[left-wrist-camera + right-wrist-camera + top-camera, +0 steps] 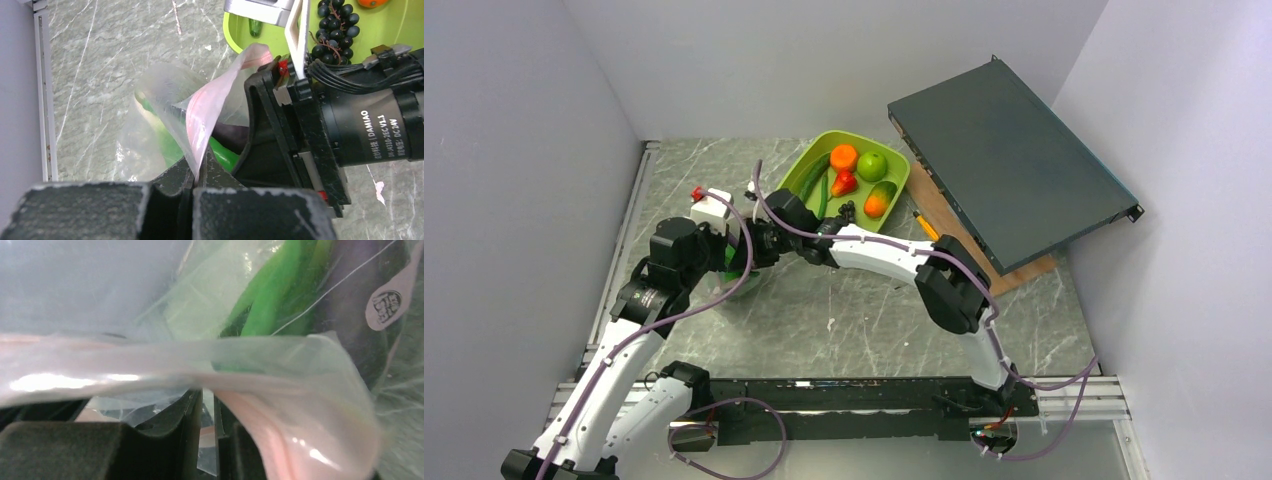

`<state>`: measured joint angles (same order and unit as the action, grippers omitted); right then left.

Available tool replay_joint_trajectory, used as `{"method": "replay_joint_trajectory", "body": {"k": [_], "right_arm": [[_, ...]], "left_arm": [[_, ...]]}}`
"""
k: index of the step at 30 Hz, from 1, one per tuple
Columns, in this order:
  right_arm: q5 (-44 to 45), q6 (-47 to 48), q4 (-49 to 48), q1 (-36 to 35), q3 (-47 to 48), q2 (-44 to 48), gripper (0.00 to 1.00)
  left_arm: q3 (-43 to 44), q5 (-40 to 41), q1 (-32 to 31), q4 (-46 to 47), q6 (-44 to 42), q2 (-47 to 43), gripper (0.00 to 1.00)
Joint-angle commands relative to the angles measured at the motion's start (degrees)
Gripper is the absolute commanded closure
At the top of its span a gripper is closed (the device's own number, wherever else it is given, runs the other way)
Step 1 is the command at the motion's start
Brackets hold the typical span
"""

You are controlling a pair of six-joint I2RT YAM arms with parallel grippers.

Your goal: Place the food in the zip-top bag and seal the zipper

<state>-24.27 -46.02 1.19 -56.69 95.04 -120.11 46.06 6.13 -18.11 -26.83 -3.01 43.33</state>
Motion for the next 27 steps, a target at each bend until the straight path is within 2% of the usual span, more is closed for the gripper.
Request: {"method": "replay_joint_trajectory", "body": {"k": [1,5,8,12,22,27], "right_arm": [[2.51,9.80,7.35,-0.29,0.29,6.61,0.82],[2.59,15.49,13.11,0.11,-0.37,9.94,0.77],[5.45,18.21,13.32,0.23,-2.42,12.86,0.69],[4.53,21.32,15.04,0.32,0.80,10.64,0.66],[7.98,19.37,9.61,0.26,1.56,4.35,0.63],[8.34,16.34,5.97,0.24,0.94,3.14,0.65]], "left_arm": [[0.21,0.35,-0.35,3.95,-0.29,-1.07,1.00],[0.52,-0.06,-0.30,3.77,-0.29,-0.40,1.00],[0.48,-0.03,-0.35,3.57,-0.24,-0.41,1.00],[0.57,-0.05,-0.35,3.62,-0.26,-0.28,1.00],[0.51,0.15,-0.70,3.46,-0.33,-0.64,1.00],[0.34,-0.34,-0.70,3.77,-0.25,-0.48,1.00]]}}
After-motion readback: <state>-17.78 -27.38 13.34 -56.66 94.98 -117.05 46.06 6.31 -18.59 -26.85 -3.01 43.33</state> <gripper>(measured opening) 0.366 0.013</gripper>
